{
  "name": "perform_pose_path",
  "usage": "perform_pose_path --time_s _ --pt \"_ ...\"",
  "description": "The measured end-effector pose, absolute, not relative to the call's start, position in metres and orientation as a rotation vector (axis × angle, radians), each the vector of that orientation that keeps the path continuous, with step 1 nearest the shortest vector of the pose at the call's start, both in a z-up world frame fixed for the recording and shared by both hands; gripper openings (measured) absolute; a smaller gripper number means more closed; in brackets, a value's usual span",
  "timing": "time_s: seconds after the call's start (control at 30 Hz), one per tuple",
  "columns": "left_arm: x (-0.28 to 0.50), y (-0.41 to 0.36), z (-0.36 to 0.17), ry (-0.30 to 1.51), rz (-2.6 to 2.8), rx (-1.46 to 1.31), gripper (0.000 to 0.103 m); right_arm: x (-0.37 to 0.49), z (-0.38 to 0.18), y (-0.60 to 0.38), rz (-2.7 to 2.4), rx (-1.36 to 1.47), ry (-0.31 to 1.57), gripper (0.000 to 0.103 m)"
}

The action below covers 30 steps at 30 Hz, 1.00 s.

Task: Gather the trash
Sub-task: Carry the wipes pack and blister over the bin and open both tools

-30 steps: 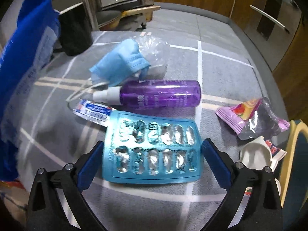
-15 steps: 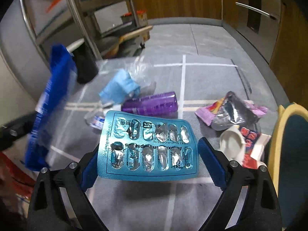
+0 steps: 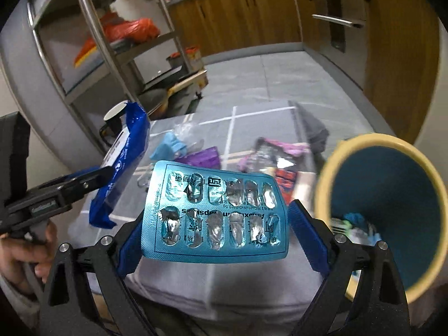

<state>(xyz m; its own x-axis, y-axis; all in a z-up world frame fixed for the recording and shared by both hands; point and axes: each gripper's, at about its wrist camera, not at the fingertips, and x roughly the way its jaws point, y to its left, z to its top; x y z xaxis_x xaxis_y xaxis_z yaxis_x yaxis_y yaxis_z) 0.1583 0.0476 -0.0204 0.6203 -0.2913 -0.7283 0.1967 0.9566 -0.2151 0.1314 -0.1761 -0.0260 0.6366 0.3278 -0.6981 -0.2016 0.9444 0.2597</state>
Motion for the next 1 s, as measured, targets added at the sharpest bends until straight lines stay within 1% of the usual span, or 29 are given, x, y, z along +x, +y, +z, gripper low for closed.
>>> perform_pose_path --time_s 0.23,0.5,0.77,1.0 --pt "0.151 0.000 -0.014 0.863 -0.363 -0.058 0.069 0.103 -0.018 -0.235 0.227 0.203 0.805 0.093" --pt "0.144 -0.049 -0.012 0.884 -0.437 -0.010 0.069 0.079 -0.022 -0.294 0.146 0.257 0.796 0.093" --pt "0.143 -0.093 -0.013 0.906 -0.491 0.043 0.069 0.069 -0.029 -0.328 0.100 0.338 0.764 0.093" --pt "0.153 -0.131 -0.021 0.948 -0.542 0.035 0.069 0.065 -0.037 -0.358 0.090 0.454 0.741 0.093"
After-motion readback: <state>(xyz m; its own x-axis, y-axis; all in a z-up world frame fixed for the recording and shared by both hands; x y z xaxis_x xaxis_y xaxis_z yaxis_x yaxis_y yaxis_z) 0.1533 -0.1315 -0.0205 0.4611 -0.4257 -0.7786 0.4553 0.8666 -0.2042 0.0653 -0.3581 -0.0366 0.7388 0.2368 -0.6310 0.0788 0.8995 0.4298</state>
